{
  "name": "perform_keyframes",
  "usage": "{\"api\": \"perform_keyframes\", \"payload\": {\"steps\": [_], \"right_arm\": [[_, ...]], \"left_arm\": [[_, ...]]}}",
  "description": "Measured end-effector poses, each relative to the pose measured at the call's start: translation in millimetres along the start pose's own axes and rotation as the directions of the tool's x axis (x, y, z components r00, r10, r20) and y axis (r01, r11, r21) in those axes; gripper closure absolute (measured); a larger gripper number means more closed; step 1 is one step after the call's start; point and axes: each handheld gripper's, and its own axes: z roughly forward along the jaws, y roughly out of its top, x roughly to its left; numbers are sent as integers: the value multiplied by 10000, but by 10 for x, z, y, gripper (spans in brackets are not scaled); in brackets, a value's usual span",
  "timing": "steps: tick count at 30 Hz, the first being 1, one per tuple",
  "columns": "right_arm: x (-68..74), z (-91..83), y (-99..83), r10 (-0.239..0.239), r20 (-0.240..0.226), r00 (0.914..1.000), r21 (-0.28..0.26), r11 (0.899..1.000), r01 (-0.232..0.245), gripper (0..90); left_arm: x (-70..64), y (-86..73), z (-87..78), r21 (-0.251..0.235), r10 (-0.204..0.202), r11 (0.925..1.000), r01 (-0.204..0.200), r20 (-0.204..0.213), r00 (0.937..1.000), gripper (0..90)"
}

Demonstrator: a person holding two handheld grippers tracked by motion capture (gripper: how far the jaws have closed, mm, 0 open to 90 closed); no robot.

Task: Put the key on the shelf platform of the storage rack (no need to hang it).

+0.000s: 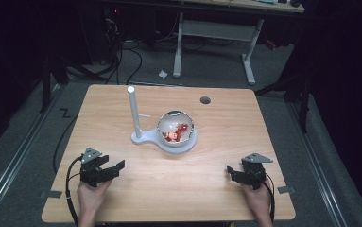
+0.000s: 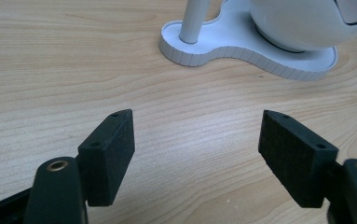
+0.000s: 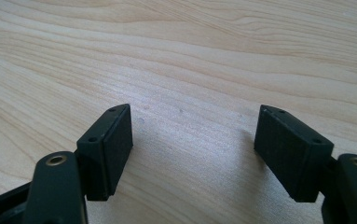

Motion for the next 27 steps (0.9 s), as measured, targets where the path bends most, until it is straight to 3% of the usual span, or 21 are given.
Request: {"api": "perform_keyframes", "payload": {"steps": [7, 17, 27], "right_arm": [[1, 0, 0, 7, -2, 10000, 3, 10000, -7, 282], [0, 0, 0, 2, 1, 10000, 1, 10000, -2, 282], [0, 0, 0, 2, -1, 10000, 0, 10000, -2, 282]], "left_arm": [[-15, -52, 72, 76, 59, 10000, -57, -228, 9997, 274], [-62, -89, 155, 285, 462, 9986, -446, -567, 9973, 274], [-107, -110, 218, 470, 955, 9947, -913, -967, 9907, 274]]}}
